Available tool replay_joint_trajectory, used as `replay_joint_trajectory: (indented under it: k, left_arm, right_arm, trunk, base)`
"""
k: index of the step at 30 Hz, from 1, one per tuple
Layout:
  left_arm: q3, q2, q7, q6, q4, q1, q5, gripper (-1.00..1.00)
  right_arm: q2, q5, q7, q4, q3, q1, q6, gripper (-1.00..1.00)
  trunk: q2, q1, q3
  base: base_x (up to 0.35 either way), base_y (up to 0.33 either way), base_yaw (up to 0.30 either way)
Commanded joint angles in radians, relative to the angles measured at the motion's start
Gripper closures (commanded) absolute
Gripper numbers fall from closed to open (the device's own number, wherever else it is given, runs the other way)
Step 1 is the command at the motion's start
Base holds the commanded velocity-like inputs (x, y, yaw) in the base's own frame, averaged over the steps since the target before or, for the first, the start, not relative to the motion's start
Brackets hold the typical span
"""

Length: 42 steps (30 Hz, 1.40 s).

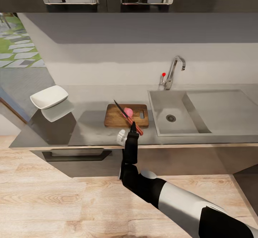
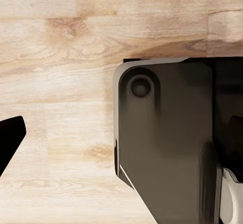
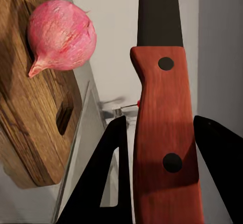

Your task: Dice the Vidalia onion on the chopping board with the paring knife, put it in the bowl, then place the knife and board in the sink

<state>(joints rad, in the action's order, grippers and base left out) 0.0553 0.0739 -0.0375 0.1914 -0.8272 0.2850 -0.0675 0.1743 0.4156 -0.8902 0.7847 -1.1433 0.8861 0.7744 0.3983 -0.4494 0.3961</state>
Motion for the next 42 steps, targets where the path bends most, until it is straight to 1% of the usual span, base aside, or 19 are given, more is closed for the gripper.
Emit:
replay_joint_trajectory:
  k: [1,6,15,17,19,23,28,35,42]
  left_arm:
    - [0.005,0.001,-0.004,0.002,-0.001,0.0,-0.007,-1.0]
    - [0.005,0.001,-0.004,0.002,-0.001,0.0,-0.006,-1.0]
    - [0.005,0.001,-0.004,0.002,-0.001,0.0,-0.006,-1.0]
    - [0.005,0.001,-0.004,0.002,-0.001,0.0,-0.006,-1.0]
    - [0.005,0.001,-0.004,0.002,-0.001,0.0,-0.006,-1.0]
    - [0.005,0.001,-0.004,0.002,-0.001,0.0,-0.006,-1.0]
    - [0.005,0.001,-0.004,0.002,-0.001,0.0,-0.006,-1.0]
    - [0.005,0.001,-0.004,0.002,-0.001,0.0,-0.006,-1.0]
    - [0.005,0.001,-0.004,0.002,-0.001,0.0,-0.007,-1.0]
  right_arm:
    - [0.0,0.0,-0.003,-0.001,-0.003,0.0,0.005,1.0]
    - [0.0,0.0,-0.004,-0.002,-0.002,-0.013,0.003,1.0]
    - [0.0,0.0,-0.007,-0.002,-0.003,-0.029,0.006,1.0]
    - [0.0,0.001,-0.014,-0.003,-0.034,-0.034,0.01,1.0]
    - [0.0,0.0,-0.022,-0.004,-0.073,-0.036,0.014,1.0]
    - [0.0,0.0,-0.032,-0.004,-0.104,-0.038,0.031,1.0]
    - [0.0,0.0,-0.036,-0.004,-0.109,-0.039,0.038,1.0]
    - [0.0,0.0,-0.053,-0.004,-0.11,-0.039,0.04,1.0]
    - [0.0,0.0,-0.057,-0.004,-0.11,-0.039,0.043,1.0]
  trunk:
    - [0.002,-0.001,0.001]
    - [0.002,-0.001,0.001]
    - [0.002,-0.001,0.001]
    - [0.002,-0.001,0.001]
    - [0.002,-0.001,0.001]
    - [0.002,-0.001,0.001]
    - [0.002,-0.001,0.001]
    - [0.002,-0.001,0.001]
    - [0.002,-0.001,0.001]
  base:
    - [0.0,0.0,0.0]
    - [0.01,0.0,0.0]
    - [0.151,-0.041,0.0]
    - [0.011,-0.005,0.0]
    - [0.005,-0.002,0.0]
    - [0.001,-0.001,0.0]
    - [0.037,0.0,0.0]
    - [0.215,-0.077,0.0]
    - [0.032,-0.017,0.0]
